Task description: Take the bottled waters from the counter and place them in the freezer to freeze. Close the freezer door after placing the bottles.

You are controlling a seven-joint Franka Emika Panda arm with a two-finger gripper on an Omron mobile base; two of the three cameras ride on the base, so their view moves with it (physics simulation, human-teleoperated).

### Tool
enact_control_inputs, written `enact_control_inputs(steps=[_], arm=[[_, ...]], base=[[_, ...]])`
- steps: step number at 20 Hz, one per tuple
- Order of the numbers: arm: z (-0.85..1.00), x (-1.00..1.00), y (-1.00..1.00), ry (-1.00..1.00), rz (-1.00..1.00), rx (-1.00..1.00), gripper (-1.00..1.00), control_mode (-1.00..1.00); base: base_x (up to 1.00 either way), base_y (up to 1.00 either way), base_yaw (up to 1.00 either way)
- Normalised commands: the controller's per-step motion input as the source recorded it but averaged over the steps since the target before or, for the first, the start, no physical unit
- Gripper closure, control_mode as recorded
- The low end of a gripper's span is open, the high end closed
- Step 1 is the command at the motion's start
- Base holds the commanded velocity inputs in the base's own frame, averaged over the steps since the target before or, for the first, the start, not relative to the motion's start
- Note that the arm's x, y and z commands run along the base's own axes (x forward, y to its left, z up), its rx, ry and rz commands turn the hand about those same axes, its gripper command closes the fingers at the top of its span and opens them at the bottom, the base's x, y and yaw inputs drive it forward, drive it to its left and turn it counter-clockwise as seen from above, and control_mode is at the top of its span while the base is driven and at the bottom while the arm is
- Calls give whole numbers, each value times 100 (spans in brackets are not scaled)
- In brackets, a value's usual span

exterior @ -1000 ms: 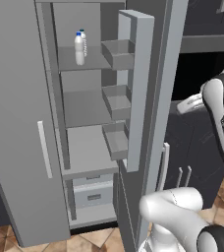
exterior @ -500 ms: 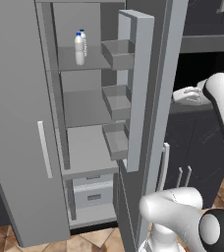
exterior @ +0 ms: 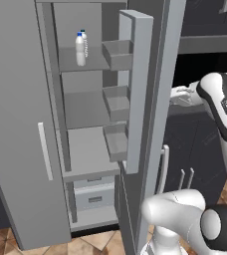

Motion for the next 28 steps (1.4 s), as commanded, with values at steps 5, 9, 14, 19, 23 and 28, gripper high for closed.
enact_control_inputs(steps=[5, 9, 14, 19, 23, 28], arm=[[-18, 33, 69, 0, 3, 5, -100, -100], [-16, 42, 97, 0, 0, 0, -100, -100], [-17, 48, 100, 0, -1, 0, -100, -100], [-13, 39, 93, 0, -5, 0, -100, -100], [0, 21, 62, 0, -7, 0, -100, -100], [0, 19, 43, 0, -14, 0, -100, -100]], base=[[0, 0, 0], [0, 0, 0], [0, 0, 0], [0, 0, 0], [0, 0, 0], [0, 0, 0]])
